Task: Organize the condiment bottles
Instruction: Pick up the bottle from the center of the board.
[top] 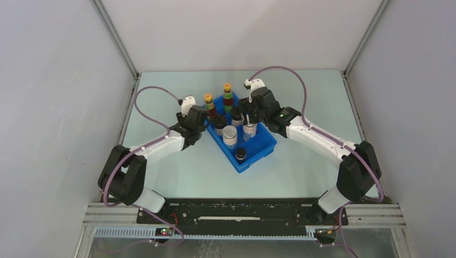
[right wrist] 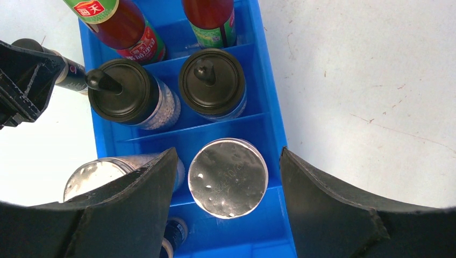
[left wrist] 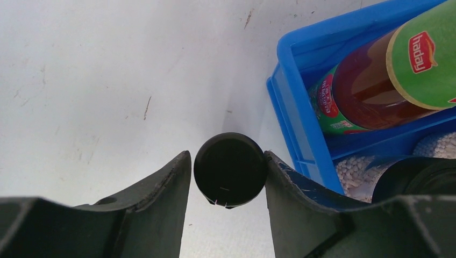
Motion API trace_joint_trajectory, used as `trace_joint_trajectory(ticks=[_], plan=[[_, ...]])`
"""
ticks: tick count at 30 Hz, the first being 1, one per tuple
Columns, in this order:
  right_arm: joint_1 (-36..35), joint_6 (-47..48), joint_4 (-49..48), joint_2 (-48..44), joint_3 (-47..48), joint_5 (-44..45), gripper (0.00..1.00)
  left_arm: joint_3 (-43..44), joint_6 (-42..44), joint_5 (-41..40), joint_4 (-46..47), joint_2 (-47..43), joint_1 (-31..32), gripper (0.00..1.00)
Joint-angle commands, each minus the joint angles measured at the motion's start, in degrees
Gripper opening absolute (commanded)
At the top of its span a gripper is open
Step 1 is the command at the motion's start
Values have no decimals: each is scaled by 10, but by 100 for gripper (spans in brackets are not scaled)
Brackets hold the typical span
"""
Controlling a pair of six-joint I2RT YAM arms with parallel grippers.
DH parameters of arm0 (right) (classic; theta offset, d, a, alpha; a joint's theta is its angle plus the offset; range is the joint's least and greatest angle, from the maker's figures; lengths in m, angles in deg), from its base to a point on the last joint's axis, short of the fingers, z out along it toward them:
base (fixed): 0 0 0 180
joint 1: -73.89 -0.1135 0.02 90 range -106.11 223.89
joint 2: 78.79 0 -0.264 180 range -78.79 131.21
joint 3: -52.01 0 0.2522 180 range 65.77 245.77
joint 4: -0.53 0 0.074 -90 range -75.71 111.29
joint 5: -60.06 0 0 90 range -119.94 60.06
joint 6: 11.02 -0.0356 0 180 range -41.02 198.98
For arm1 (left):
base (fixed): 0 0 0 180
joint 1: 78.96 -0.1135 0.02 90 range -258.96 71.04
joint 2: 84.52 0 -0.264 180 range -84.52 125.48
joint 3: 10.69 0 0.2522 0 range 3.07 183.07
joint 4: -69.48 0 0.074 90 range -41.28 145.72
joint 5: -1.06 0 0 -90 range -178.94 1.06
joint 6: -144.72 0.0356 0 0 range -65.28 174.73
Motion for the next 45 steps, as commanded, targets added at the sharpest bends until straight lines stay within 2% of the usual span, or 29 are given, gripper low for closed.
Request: trace_joint_trajectory(ticks=[1, 4, 8, 15, 29, 45], plan=[[4, 5, -17, -18, 6, 10, 78, 31, 10, -12, 24, 6, -4, 54], [6, 5, -15, -20, 6, 9, 78, 33, 10, -11, 27, 9, -4, 50], [7, 6, -14, -21, 6, 10, 78, 33, 10, -11, 33, 11, -4, 39], [7, 7, -13, -27, 6, 13, 78, 24, 7, -14, 39, 4, -4, 1], [5, 6, -10, -36, 7, 19, 78, -22, 1, -16, 60, -63, -3, 0], [27, -13, -10, -60, 6, 14, 78, -41, -2, -29, -77, -196, 33, 0]])
